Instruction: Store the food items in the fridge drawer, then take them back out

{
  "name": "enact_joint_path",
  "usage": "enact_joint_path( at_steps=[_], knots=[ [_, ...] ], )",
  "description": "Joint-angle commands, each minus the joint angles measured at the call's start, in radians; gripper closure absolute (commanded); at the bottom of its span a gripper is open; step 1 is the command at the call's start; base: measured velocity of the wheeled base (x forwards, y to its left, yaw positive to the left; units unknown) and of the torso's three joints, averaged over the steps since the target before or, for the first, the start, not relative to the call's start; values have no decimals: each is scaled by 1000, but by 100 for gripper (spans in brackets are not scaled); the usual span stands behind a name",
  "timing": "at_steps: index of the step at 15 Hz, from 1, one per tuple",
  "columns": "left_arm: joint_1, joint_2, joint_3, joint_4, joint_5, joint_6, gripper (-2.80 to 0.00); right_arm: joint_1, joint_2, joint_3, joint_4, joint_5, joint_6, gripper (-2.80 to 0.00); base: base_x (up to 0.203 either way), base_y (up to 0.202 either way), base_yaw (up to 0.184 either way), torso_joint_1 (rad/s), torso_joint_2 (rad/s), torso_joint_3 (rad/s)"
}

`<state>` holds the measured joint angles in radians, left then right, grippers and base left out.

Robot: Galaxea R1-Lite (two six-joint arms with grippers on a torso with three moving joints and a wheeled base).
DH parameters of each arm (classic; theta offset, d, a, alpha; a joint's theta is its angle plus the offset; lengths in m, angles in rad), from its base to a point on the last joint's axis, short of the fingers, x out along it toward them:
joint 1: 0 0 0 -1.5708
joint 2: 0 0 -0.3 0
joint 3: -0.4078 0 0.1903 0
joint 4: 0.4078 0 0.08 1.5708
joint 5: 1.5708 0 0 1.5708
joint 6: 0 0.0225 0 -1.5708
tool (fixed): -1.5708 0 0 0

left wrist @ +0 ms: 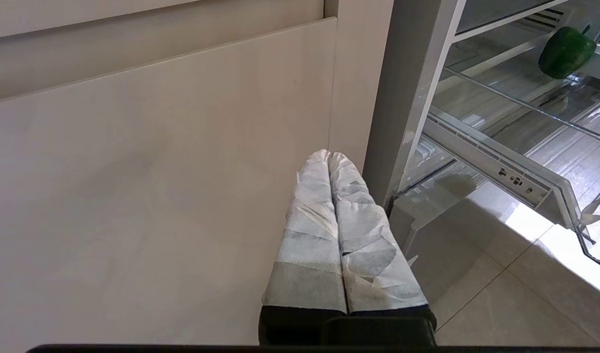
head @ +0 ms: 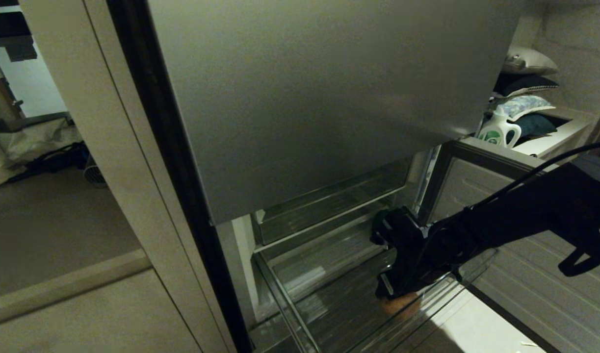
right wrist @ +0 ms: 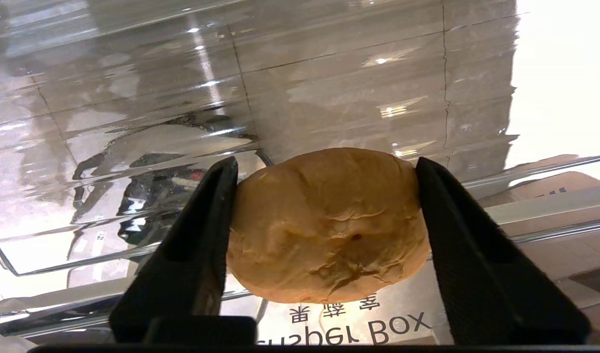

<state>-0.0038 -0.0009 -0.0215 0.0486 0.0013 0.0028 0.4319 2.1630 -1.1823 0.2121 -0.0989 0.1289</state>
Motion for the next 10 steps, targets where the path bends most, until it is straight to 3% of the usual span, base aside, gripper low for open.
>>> enact_joint_path(
  at_steps=[1, 10],
  knots=[
    [1, 1, 0, 0, 0, 0, 0, 1, -9, -3, 0, -1, 1, 0, 0, 0, 0, 0, 0, 0],
    [1, 1, 0, 0, 0, 0, 0, 1, -42, -97, -8, -13, 15, 0, 0, 0, 0, 0, 0, 0]
  ],
)
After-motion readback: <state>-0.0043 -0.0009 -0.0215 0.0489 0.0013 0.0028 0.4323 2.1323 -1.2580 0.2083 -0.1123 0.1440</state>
